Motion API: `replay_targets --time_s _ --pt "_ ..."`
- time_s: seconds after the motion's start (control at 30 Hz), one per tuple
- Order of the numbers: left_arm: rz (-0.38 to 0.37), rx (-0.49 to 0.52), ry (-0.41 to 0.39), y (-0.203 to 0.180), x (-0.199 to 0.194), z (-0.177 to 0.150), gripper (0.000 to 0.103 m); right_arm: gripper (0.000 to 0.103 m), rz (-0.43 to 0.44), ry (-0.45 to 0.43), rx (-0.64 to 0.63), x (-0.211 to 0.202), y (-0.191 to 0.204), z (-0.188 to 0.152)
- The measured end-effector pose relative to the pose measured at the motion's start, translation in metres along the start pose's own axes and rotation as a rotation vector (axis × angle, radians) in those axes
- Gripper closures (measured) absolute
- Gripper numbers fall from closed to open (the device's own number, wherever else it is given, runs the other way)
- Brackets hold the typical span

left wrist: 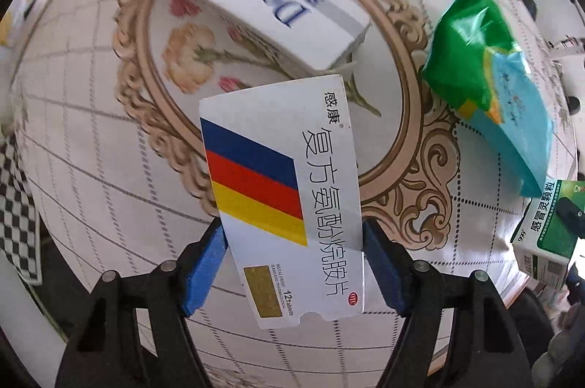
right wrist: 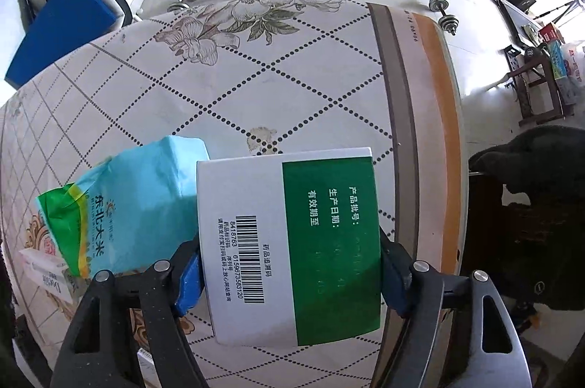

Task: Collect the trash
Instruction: 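Grasp the striped medicine box with the left gripper while the right grasps the green-white box, then carry both boxes over the bin and open both grippers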

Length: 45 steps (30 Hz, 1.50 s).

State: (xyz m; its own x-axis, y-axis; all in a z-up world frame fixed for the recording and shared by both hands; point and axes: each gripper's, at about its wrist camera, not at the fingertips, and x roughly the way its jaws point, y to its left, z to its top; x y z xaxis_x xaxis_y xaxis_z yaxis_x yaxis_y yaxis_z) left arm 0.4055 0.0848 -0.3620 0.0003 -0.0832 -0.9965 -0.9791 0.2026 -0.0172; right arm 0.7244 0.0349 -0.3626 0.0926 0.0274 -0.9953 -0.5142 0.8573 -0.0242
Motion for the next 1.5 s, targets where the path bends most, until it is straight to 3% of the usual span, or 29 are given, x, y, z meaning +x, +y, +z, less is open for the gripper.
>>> replay_targets --time_s 0.27,0.47,0.6,0.7,0.87,1.0,1.07,1.2,1.3,1.5 --pt "0.003 0.134 -0.172 0.04 -0.051 -0.039 0.031 0.025 0.093 -0.064 0.013 -0.046 -0.005 -0.057" --pt "-0.039 0.229 -0.285 0.081 -0.091 -0.07 0.031 0.025 0.14 -0.122 0.009 -0.086 -0.002 -0.145" --pt "-0.076 0.292 -0.329 0.132 -0.102 -0.111 0.031 0.025 0.157 -0.151 0.005 -0.103 0.003 -0.219" --pt "-0.094 0.326 -0.335 0.166 -0.105 -0.142 0.031 0.025 0.178 -0.15 0.018 -0.11 0.008 -0.294" --pt "-0.127 0.363 -0.292 0.234 -0.096 -0.192 0.031 0.025 0.223 -0.091 0.022 -0.107 0.016 -0.412" --pt "-0.143 0.383 -0.204 0.282 -0.066 -0.223 0.031 0.025 0.25 -0.013 0.01 -0.089 0.02 -0.5" --pt "-0.168 0.368 -0.122 0.302 -0.036 -0.233 0.031 0.025 0.253 0.038 -0.003 -0.072 0.021 -0.533" --pt "-0.184 0.313 0.002 0.328 0.029 -0.244 0.031 0.025 0.264 0.183 -0.018 -0.008 0.024 -0.594" --pt "-0.216 0.245 0.099 0.34 0.097 -0.241 0.031 0.025 0.238 0.256 -0.048 0.052 0.032 -0.623" --pt "-0.232 0.199 0.185 0.343 0.235 -0.211 0.031 0.025 0.196 0.309 -0.068 0.195 0.054 -0.647"
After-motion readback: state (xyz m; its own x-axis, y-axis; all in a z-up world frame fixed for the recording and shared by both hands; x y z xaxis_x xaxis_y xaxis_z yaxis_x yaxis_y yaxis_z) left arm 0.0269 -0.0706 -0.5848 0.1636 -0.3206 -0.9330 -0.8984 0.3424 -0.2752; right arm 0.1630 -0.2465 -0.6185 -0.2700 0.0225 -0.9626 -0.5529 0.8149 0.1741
